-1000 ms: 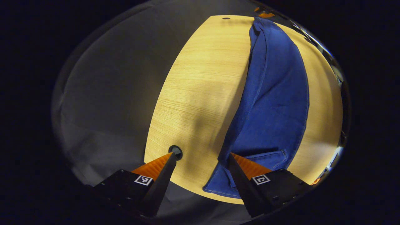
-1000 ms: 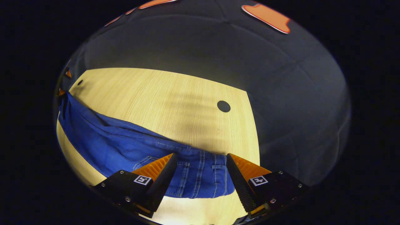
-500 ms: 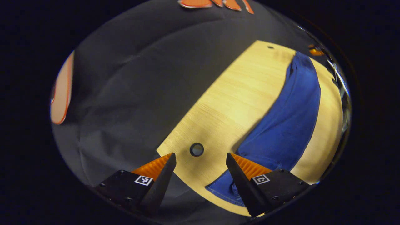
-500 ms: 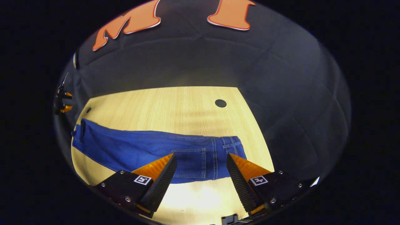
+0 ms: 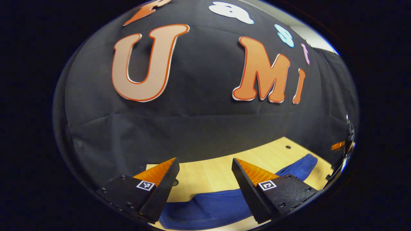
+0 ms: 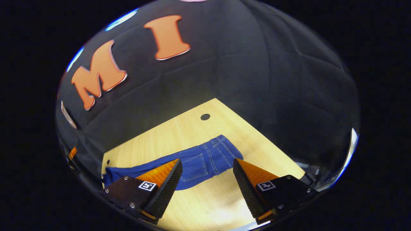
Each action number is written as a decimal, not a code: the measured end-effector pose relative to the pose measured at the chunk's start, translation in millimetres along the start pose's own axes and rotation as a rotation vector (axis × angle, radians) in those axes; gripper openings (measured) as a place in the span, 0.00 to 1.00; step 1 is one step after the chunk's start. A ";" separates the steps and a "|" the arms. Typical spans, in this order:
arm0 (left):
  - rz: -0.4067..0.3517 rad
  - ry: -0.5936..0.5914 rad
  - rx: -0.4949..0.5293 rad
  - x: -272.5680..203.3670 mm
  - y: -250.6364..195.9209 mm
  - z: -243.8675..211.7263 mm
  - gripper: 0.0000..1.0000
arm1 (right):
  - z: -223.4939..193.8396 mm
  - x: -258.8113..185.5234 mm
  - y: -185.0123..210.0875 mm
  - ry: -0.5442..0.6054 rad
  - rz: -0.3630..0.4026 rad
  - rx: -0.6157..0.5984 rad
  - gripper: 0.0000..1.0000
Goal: Grasp the waist and the cuffs of the jeans and fold them to make the two legs overlap; first hold the waist and fold one-third of the jeans toward the cuffs, then hold the cuffs and fold the remaining one-third in the same direction to finish folding.
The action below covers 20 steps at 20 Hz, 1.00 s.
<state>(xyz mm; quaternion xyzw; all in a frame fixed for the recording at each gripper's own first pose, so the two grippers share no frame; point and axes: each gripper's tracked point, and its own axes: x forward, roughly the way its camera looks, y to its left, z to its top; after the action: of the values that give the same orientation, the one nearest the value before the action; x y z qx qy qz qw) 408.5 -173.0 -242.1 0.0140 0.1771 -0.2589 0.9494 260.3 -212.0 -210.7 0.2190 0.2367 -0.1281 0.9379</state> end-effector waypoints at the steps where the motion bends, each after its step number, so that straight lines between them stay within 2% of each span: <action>1: -0.004 -0.027 -0.050 0.8 -11.2 4.8 1.00 | -6.2 4.8 -7.9 0.020 0.014 0.080 0.99; 3: 0.012 -0.065 -0.107 -2.1 -24.0 14.3 1.00 | -17.0 18.1 -18.7 0.057 0.033 0.204 0.97; 4: 0.039 -0.074 -0.097 -4.2 -23.6 17.3 1.00 | -19.3 25.2 -22.0 0.081 0.050 0.266 0.97; 6: 0.145 -0.081 -0.052 -16.4 -14.8 17.4 1.00 | -32.4 47.4 -29.8 0.142 0.090 0.376 0.97; 7: 0.196 -0.104 -0.056 -20.0 -10.1 19.9 1.00 | -43.2 63.0 -36.1 0.170 0.083 0.410 0.98; 11: 0.297 -0.134 -0.094 -29.5 -11.4 24.2 1.00 | -51.3 103.0 -51.8 0.196 0.065 0.467 0.98; 14: 0.322 -0.122 -0.059 -35.9 -11.1 23.3 1.00 | -53.1 126.1 -47.3 0.214 0.083 0.520 0.98; 18: 0.334 -0.131 -0.059 -37.6 -13.6 25.7 1.00 | -41.1 149.4 -28.5 0.199 0.163 0.600 0.98; 20: 0.368 -0.118 -0.058 -41.3 -8.3 23.6 1.00 | -38.3 160.1 -31.7 0.185 0.152 0.634 0.95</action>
<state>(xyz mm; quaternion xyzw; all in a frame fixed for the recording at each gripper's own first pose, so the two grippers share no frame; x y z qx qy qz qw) 379.0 -162.9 -205.2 0.0034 0.1228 -0.0760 0.9895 371.4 -243.4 -332.1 0.5273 0.2522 -0.1044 0.8047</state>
